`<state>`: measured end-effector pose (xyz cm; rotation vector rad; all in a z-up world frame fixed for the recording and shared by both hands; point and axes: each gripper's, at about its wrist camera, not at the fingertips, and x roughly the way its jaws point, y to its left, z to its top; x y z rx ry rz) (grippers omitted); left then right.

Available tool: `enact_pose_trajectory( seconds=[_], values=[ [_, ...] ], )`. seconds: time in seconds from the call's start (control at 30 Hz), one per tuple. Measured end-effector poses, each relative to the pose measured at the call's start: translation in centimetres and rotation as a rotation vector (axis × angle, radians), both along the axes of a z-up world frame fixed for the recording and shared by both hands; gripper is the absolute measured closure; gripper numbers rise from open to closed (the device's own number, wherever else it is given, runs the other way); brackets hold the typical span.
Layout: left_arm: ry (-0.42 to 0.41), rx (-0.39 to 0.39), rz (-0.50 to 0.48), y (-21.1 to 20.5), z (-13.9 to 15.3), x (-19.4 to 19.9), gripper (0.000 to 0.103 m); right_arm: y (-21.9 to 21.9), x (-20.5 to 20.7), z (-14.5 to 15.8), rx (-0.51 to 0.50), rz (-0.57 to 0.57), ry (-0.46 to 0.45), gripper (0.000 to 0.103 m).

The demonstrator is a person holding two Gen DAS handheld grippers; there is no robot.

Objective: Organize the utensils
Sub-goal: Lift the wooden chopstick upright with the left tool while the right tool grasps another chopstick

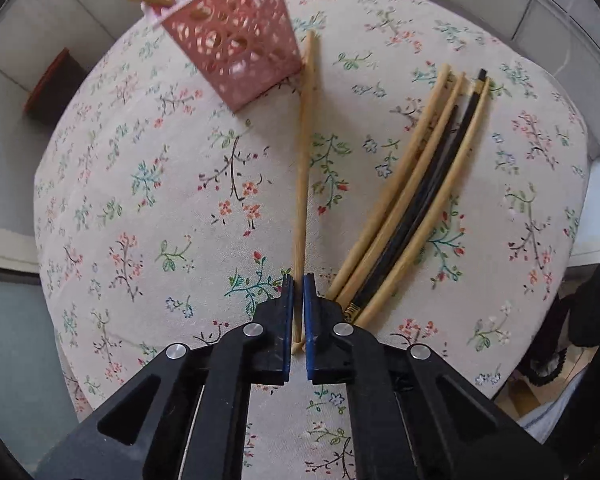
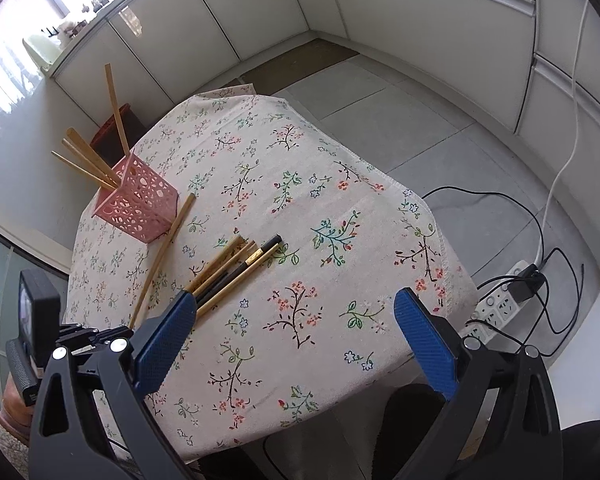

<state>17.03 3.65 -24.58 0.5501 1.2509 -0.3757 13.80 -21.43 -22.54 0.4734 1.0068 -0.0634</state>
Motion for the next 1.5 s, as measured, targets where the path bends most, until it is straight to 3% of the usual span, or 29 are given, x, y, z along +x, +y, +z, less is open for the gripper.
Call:
enact_pose_trajectory(
  seconds=[0.1, 0.2, 0.37, 0.57, 0.63, 0.73, 0.8, 1.07, 1.13, 1.33, 1.5],
  values=[
    [-0.113, -0.048, -0.111, -0.7, 4.7, -3.3, 0.099, -0.4, 0.0, -0.6, 0.029, -0.015, 0.027, 0.007],
    [-0.225, -0.122, -0.159, -1.8, 8.8, -5.9, 0.099, -1.1, 0.3, -1.5, 0.101, -0.047, 0.071, 0.007],
    [-0.405, -0.324, -0.08, -1.5, 14.0, -7.7, 0.099, -1.5, 1.4, -3.3, 0.206, -0.115, 0.141, 0.007],
    [-0.498, -0.443, -0.003, -0.4, 16.1, -7.2, 0.099, -0.7, 3.5, -5.9, 0.333, -0.229, 0.227, 0.008],
    [-0.511, -0.475, 0.006, 0.2, 16.5, -7.4, 0.099, 0.0, 4.8, -6.2, 0.323, -0.255, 0.248, 0.015],
    [-0.533, -0.505, 0.004, 0.9, 17.3, -7.9, 0.099, 1.2, 6.8, -6.6, 0.263, -0.273, 0.303, 0.046],
    [-0.549, -0.519, -0.002, 1.2, 18.0, -8.5, 0.099, 2.0, 7.8, -7.0, 0.229, -0.28, 0.335, 0.056],
    [-0.606, -0.583, 0.002, 3.1, 19.6, -9.3, 0.099, 4.5, 10.0, -7.0, 0.041, -0.31, 0.359, 0.073],
    [-0.614, -0.597, 0.005, 3.5, 19.9, -9.4, 0.099, 4.9, 10.2, -7.0, 0.038, -0.292, 0.356, 0.095],
    [-0.615, -0.616, 0.04, 4.3, 20.1, -9.1, 0.099, 4.3, 9.0, -6.8, 0.07, -0.285, 0.307, 0.101],
    [-0.608, -0.626, 0.057, 4.6, 20.2, -9.0, 0.098, 1.8, 6.5, -7.0, 0.098, -0.293, 0.356, 0.103]
  ],
)
